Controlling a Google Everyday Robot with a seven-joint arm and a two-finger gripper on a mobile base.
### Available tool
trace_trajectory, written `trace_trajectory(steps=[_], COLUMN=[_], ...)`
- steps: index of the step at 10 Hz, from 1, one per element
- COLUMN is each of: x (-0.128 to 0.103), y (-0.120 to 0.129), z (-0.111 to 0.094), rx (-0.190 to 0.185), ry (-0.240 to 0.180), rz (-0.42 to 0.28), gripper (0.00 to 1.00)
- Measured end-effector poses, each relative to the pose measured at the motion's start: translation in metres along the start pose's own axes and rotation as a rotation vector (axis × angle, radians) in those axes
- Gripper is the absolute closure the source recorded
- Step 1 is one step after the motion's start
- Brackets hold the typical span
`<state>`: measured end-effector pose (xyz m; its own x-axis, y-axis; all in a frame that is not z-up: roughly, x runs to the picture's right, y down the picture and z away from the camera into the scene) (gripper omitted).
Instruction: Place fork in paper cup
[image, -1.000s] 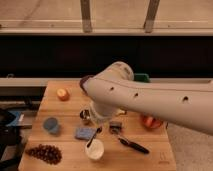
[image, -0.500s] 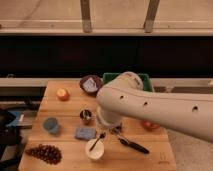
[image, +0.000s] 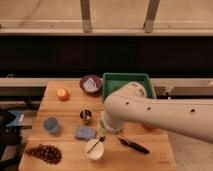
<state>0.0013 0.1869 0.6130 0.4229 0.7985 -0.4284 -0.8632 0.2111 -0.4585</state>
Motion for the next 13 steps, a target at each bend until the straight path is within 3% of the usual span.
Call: trace_trajectory(steps=[5, 13], x=[0.003, -0.015], y=[-0.003, -0.003], z=[0.036, 0.075], rx=[-0.088, -0.181], ry=[-0.007, 0.028], rz=[0.020, -0.020], gripper=[0.91, 0.91])
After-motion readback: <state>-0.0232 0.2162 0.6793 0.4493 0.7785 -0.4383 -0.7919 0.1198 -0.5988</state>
